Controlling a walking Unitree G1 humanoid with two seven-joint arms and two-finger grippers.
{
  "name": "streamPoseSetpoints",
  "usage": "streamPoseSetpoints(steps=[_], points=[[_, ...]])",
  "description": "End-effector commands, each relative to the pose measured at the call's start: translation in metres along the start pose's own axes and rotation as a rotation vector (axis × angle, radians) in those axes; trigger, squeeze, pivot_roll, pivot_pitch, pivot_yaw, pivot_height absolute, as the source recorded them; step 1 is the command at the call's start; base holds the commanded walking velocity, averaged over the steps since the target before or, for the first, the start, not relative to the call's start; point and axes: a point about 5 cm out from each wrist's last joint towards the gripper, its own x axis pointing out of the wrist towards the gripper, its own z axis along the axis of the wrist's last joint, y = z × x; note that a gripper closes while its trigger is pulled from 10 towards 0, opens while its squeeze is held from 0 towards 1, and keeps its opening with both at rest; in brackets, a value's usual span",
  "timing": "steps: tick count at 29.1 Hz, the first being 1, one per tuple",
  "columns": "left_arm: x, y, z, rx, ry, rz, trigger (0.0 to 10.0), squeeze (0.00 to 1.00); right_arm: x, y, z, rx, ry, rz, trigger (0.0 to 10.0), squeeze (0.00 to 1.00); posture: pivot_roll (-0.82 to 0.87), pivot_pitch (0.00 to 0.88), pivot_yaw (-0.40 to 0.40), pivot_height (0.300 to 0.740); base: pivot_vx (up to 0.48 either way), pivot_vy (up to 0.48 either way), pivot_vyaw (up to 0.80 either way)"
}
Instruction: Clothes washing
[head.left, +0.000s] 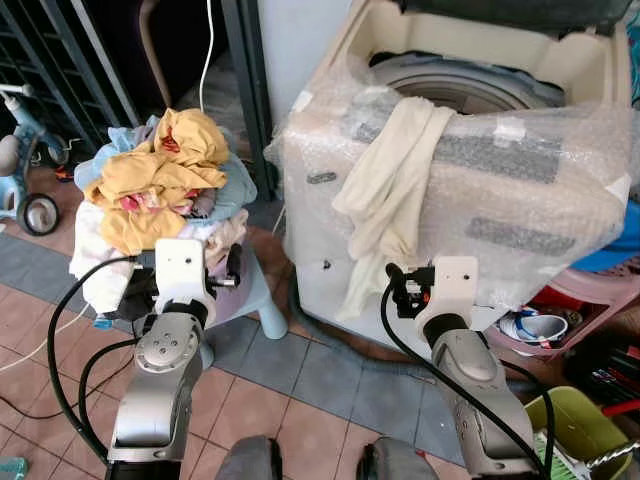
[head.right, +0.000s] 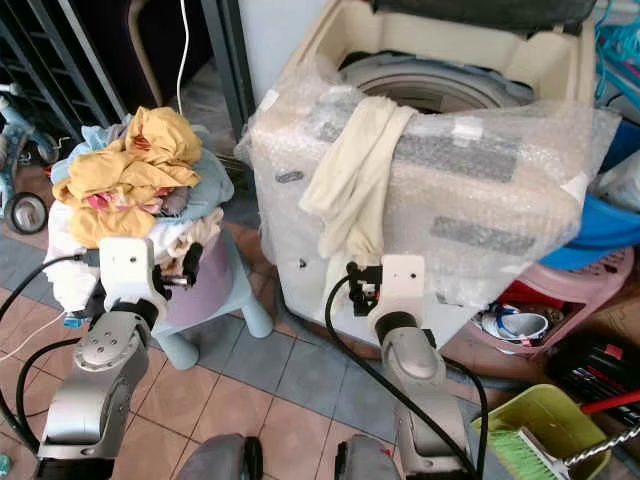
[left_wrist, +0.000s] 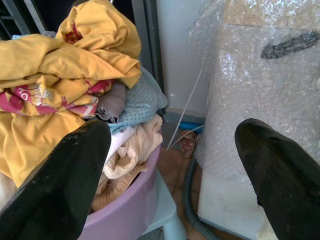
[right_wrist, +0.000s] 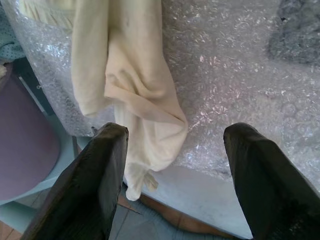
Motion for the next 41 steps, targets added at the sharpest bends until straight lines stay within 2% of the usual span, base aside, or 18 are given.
streamPoseSetpoints(steps=[1, 13, 22, 25, 26, 28, 29, 34, 37, 41], points=[[-0.001, -0.001, -0.003, 0.01, 0.016, -0.006, 10.0, 0.0, -0.002, -0.002, 0.002, -0.009, -0.003, -0.003, 10.0, 0.0, -0.02, 0.134, 0.035, 0.74, 0.285, 0.0, 0.0], [0.0, -0.001, -0.002, 0.003, 0.019, -0.003, 10.0, 0.0, 0.015, 0.003, 0.002, -0.074, 0.029, 0.082, 10.0, 0.0, 0.01, 0.133, 0.031, 0.74, 0.337, 0.101, 0.0], [-0.004, 0.001, -0.005, 0.01, 0.039, 0.01, 10.0, 0.0, 0.025, 0.001, -0.003, -0.156, 0.064, 0.096, 10.0, 0.0, 0.01, 0.14, 0.032, 0.74, 0.0, 0.0, 0.0], [-0.003, -0.001, -0.005, 0.01, 0.038, 0.001, 10.0, 0.0, 0.035, 0.004, 0.001, -0.157, 0.058, 0.096, 10.0, 0.0, 0.02, 0.145, 0.037, 0.74, 0.0, 0.0, 0.0], [-0.003, -0.001, -0.004, 0.01, 0.037, -0.003, 10.0, 0.0, 0.04, 0.008, 0.004, -0.15, 0.051, 0.11, 4.5, 0.0, 0.02, 0.146, 0.037, 0.74, 0.0, 0.0, 0.0], [-0.003, -0.002, -0.003, 0.01, 0.036, -0.006, 10.0, 0.0, 0.043, 0.011, 0.006, -0.146, 0.047, 0.122, 4.5, 0.0, 0.02, 0.146, 0.037, 0.74, 0.0, 0.0, 0.0], [-0.003, -0.002, -0.003, 0.01, 0.036, -0.007, 10.0, 0.0, 0.046, 0.015, 0.008, -0.134, 0.044, 0.146, 0.0, 0.0, 0.02, 0.146, 0.036, 0.74, 0.0, 0.0, 0.0], [-0.004, -0.001, -0.004, 0.012, 0.038, -0.003, 10.0, 0.0, 0.05, 0.028, 0.01, -0.105, 0.05, 0.243, 0.0, 0.0, 0.03, 0.146, 0.032, 0.74, 0.0, 0.0, 0.0], [-0.004, -0.003, -0.005, 0.012, 0.044, -0.002, 10.0, 0.0, 0.052, 0.039, 0.003, -0.082, 0.094, 0.335, 0.0, 0.0, 0.03, 0.146, 0.03, 0.74, 0.0, 0.0, 0.0], [-0.003, -0.003, -0.005, 0.014, 0.046, -0.003, 10.0, 0.0, 0.052, 0.045, 0.001, -0.088, 0.115, 0.367, 0.0, 0.0, 0.02, 0.146, 0.03, 0.74, 0.0, 0.0, 0.0]])
